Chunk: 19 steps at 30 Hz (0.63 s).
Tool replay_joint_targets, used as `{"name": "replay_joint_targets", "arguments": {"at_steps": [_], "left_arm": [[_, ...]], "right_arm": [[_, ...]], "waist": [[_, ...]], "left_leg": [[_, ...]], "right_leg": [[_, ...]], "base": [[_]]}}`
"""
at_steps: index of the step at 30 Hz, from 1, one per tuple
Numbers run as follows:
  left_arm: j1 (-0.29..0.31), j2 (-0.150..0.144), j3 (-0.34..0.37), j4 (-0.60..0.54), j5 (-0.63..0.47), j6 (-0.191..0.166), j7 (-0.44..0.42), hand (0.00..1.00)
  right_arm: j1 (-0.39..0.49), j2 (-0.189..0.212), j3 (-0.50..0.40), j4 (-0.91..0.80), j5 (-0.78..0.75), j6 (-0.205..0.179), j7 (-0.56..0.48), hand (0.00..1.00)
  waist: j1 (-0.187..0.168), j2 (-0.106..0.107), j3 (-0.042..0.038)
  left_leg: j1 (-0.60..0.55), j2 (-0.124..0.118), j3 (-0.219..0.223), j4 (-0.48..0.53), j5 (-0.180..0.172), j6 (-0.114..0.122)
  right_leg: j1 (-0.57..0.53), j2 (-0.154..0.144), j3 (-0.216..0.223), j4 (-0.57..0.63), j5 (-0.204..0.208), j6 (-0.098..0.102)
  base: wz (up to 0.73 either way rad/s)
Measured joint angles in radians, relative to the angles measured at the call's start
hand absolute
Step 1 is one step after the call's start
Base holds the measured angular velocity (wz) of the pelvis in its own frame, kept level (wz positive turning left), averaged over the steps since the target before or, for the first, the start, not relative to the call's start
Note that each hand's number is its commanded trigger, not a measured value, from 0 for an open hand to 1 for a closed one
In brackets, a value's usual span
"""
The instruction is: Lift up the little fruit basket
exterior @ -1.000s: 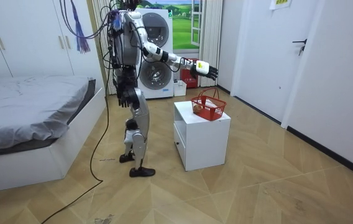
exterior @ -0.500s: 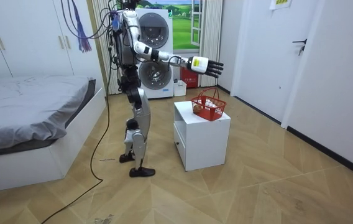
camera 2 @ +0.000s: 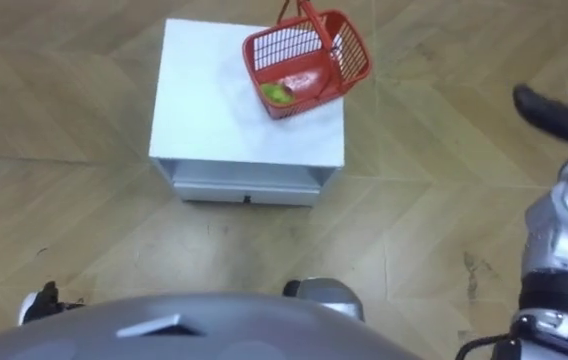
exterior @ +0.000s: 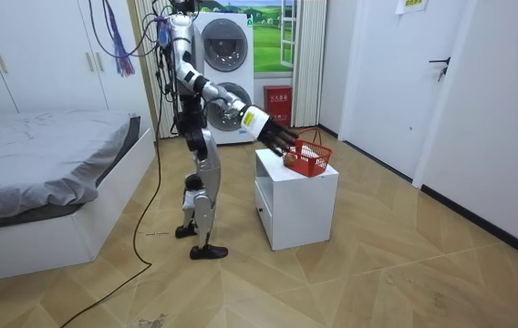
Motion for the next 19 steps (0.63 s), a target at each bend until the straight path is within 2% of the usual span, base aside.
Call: {"name": "replay_joint_targets", "arguments": {"at_steps": [4,7,8,10,13,17,19], "left_arm": [[0.002,-0.005,0.000,0.000,0.000,0.003,0.000,0.00],[-0.008,-0.011,0.001,0.021,0.003,0.004,-0.001,0.00],[-0.008,-0.015,0.001,0.021,0.003,0.004,-0.002,0.00],[-0.015,-0.027,0.001,0.041,0.003,0.003,-0.004,0.00],[-0.027,-0.041,0.001,0.048,0.025,0.001,-0.005,0.00],[-0.044,-0.052,-0.008,0.062,0.035,0.000,-0.005,0.00],[-0.047,-0.059,-0.011,0.072,0.041,0.004,-0.005,0.00]], "right_arm": [[0.019,0.002,0.004,0.249,0.033,0.026,0.072,0.00],[0.069,0.050,0.028,0.430,0.032,0.041,0.117,0.00],[0.078,0.064,0.028,0.447,0.032,0.044,0.120,0.00],[0.104,0.114,0.029,0.496,0.025,0.048,0.146,0.00],[0.106,0.161,0.065,0.557,-0.040,0.048,0.167,0.00],[0.101,0.191,0.129,0.577,-0.135,0.048,0.183,0.00],[0.095,0.206,0.157,0.581,-0.179,0.048,0.182,0.00]], "waist": [[0.000,0.004,0.0018],[0.016,0.014,0.0053],[0.016,0.021,0.0087],[0.018,0.028,0.0094],[0.016,0.038,0.0112],[0.024,0.046,0.0136],[0.024,0.050,0.0106]], "left_leg": [[0.000,0.001,-0.010,-0.007,-0.004,-0.004],[0.008,0.001,-0.016,-0.007,-0.004,-0.004],[0.011,0.001,-0.016,-0.009,-0.004,-0.004],[0.018,0.001,-0.016,-0.013,-0.005,-0.005],[0.017,0.001,-0.016,-0.013,-0.005,-0.005],[0.018,0.001,-0.016,-0.013,-0.005,-0.006],[0.019,0.002,-0.016,-0.012,-0.005,-0.006]], "right_leg": [[0.002,0.001,-0.007,0.004,0.000,-0.001],[0.011,0.002,-0.013,0.003,0.000,-0.002],[0.014,0.002,-0.013,0.003,0.000,-0.002],[0.017,0.003,-0.012,0.003,-0.001,-0.002],[0.017,0.003,-0.016,0.002,-0.001,-0.002],[0.015,0.006,-0.011,0.002,-0.001,-0.003],[0.016,0.007,-0.010,-0.001,-0.001,-0.003]], "base": [[0.07],[0.04],[0.00],[-0.06],[0.00],[-0.02],[0.00]]}}
